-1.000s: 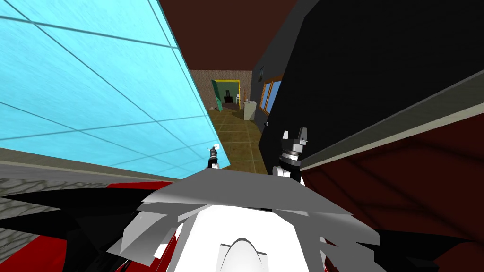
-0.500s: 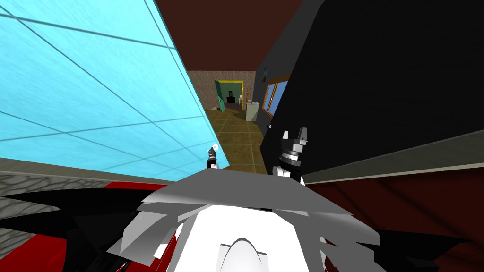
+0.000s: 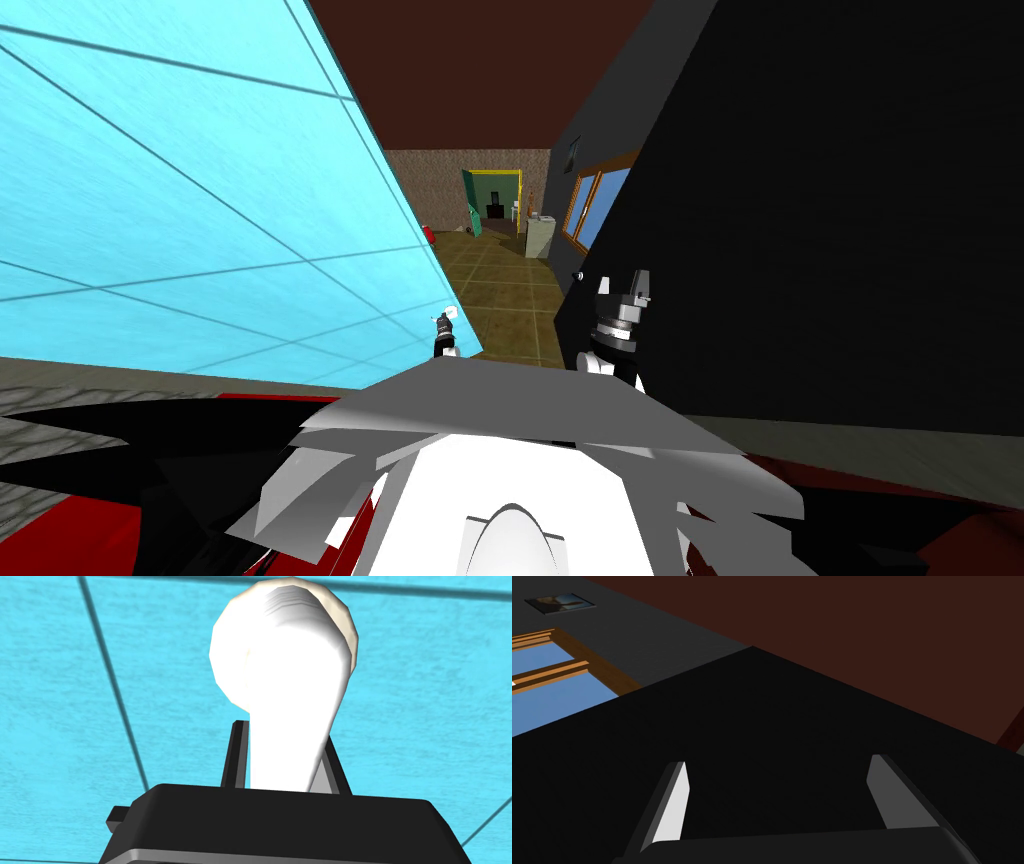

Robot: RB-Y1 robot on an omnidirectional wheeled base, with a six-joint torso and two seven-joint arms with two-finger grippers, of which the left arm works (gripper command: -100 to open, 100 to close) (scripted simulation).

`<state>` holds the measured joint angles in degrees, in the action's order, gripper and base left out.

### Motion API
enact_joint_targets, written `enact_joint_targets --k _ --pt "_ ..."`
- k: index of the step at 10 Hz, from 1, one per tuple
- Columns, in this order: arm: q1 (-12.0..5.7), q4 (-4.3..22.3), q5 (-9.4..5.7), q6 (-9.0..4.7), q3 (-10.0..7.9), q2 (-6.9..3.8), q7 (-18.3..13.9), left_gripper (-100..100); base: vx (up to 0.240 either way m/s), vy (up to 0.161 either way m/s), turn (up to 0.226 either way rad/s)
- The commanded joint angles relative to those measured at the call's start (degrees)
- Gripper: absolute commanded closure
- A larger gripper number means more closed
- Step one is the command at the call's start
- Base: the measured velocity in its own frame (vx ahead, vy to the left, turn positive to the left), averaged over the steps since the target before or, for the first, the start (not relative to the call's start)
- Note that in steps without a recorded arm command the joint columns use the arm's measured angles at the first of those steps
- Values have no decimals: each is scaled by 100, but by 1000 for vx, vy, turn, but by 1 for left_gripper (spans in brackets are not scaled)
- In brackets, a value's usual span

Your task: Push the door open

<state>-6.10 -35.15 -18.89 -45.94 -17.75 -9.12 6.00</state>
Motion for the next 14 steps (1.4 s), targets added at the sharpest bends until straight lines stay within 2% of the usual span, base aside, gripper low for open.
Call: enact_joint_targets --k 1,2,8,10,11,14 --pt "-45 66 -52 -52 -38 -42 22 100 188 -19 66" --pt "-26 69 -31 -30 -20 -25 10 100 85 -4 28" --pt "11 116 -300 -87 -403 -103 170 100 187 8 40" --pt "11 116 -300 -87 -403 -103 170 100 100 18 18" --pt "25 129 -387 -101 -528 -124 224 100 141 23 9" --pt "40 143 -474 -115 -652 -146 278 100 177 7 44"
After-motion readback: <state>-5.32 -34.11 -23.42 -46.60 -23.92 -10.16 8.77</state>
